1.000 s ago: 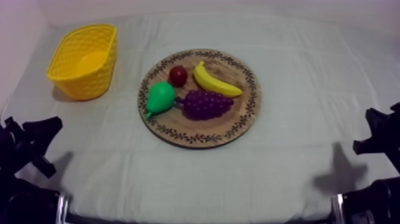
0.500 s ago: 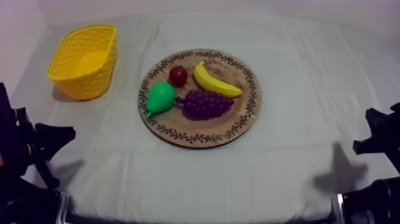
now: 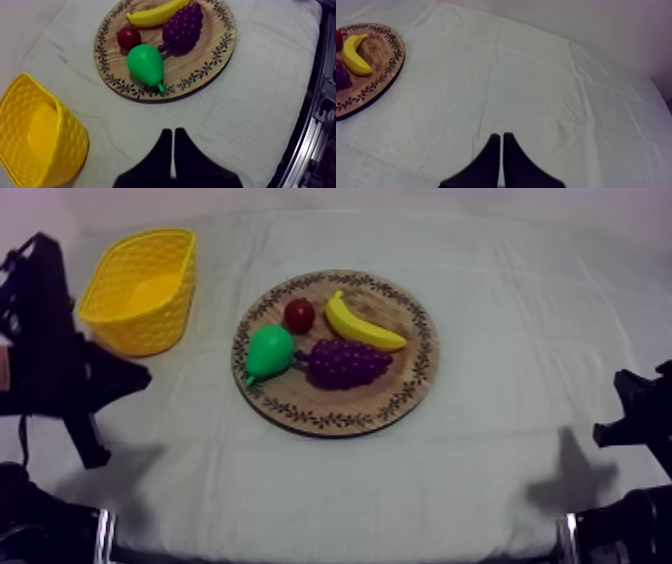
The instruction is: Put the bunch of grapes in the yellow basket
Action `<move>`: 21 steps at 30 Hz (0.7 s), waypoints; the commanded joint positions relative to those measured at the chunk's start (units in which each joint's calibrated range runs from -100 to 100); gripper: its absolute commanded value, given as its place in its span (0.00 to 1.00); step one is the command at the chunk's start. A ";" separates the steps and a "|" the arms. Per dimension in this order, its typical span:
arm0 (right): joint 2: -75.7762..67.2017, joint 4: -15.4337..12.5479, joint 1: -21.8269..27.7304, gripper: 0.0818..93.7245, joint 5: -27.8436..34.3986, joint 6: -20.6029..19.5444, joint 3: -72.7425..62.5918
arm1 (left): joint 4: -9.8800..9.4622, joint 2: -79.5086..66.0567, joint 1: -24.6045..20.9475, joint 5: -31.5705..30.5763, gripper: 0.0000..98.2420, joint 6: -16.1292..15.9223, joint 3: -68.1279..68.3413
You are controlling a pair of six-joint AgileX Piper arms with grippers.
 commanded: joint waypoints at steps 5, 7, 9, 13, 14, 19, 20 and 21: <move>0.00 -0.02 0.02 0.00 0.00 0.01 -0.04 | 1.99 15.28 -0.62 5.49 0.00 -2.49 -13.53; 0.00 -0.02 0.02 0.00 0.00 0.02 -0.04 | 2.67 18.93 -0.66 7.64 0.00 -2.99 -17.28; 0.00 -0.02 0.02 0.00 0.00 0.02 -0.04 | 3.14 22.58 -0.33 9.55 0.00 -3.28 -21.08; 0.00 -0.02 0.02 0.00 0.00 0.01 -0.04 | 3.53 29.24 0.89 13.80 0.00 -3.50 -29.05; 0.00 -0.02 0.02 0.00 0.00 0.01 -0.04 | 3.55 30.69 1.23 14.93 0.00 -3.52 -31.09; 0.00 -0.02 0.02 0.00 0.00 -0.02 -0.04 | 2.91 37.01 3.39 20.04 0.00 -3.33 -40.75; 0.00 -0.02 0.02 0.00 0.00 -0.02 -0.04 | 2.63 38.20 3.96 20.98 0.00 -3.21 -42.62; 0.00 -0.02 0.02 0.00 0.00 -0.02 -0.04 | 2.32 39.39 4.59 21.90 0.00 -3.05 -44.50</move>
